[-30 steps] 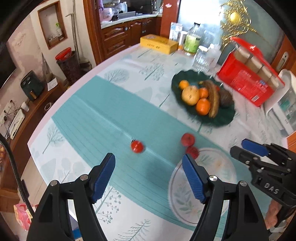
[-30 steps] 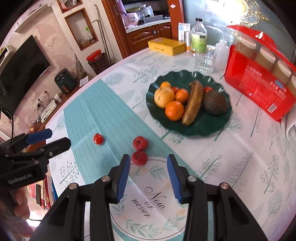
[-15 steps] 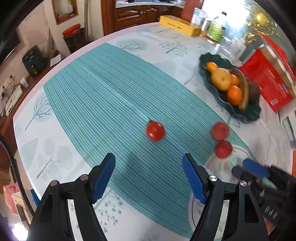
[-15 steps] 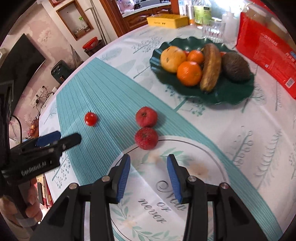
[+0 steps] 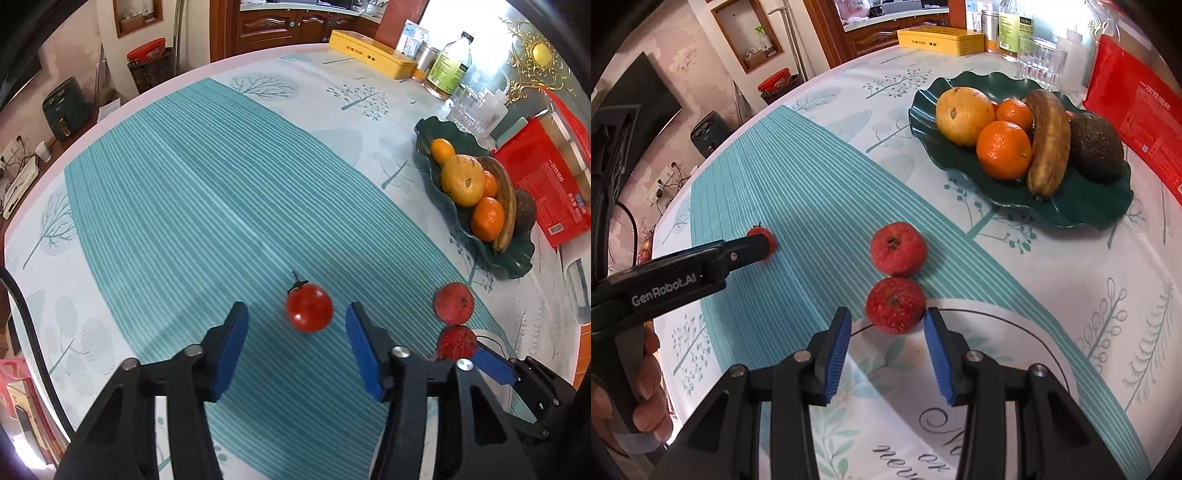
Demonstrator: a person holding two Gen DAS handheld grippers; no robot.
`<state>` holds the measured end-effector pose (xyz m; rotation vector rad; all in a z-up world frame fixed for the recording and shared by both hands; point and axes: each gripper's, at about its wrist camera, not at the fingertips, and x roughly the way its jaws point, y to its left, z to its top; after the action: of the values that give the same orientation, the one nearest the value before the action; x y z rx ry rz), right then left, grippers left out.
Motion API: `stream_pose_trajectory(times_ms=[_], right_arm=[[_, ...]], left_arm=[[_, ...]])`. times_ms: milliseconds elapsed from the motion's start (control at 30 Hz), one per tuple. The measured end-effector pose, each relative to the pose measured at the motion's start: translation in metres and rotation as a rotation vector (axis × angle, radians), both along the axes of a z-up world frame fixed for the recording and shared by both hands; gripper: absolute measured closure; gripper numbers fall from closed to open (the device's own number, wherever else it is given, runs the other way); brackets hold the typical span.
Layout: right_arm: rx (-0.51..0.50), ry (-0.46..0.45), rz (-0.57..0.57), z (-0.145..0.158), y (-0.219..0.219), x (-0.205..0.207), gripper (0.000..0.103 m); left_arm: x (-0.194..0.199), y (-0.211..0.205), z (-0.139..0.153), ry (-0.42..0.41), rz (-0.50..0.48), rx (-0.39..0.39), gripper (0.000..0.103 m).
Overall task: Organize fruits
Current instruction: 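Grasp a red lychee with the right tool while the left tool grasps a cherry tomato, then carry lychee and cherry tomato onto the green plate and open both tools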
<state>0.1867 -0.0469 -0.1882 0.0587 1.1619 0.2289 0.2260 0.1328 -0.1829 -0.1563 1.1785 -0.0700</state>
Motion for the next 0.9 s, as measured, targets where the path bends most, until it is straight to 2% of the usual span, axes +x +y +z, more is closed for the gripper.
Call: stream_pose_trajectory(times_ms=[67, 167, 267, 633, 900], right_arm=[[-0.003, -0.007, 0.005, -0.002, -0.001, 0.000, 0.063], [-0.019, -0.021, 0.018, -0.002, -0.001, 0.000, 0.069], [-0.009, -0.028, 0.024, -0.002, -0.003, 0.000, 0.069], [-0.004, -0.042, 0.000, 0.002, -0.021, -0.011, 0.070], [0.000, -0.086, -0.100, 0.030, -0.065, -0.015, 0.070]], left_arm=[[0.003, -0.005, -0.003, 0.003, -0.007, 0.008, 0.055], [0.005, -0.011, -0.005, 0.001, -0.012, 0.020, 0.067], [0.006, -0.014, -0.007, 0.003, -0.007, 0.030, 0.077], [-0.006, -0.024, -0.004, -0.004, -0.042, 0.021, 0.078], [-0.013, -0.057, 0.031, -0.048, -0.138, -0.030, 0.078]])
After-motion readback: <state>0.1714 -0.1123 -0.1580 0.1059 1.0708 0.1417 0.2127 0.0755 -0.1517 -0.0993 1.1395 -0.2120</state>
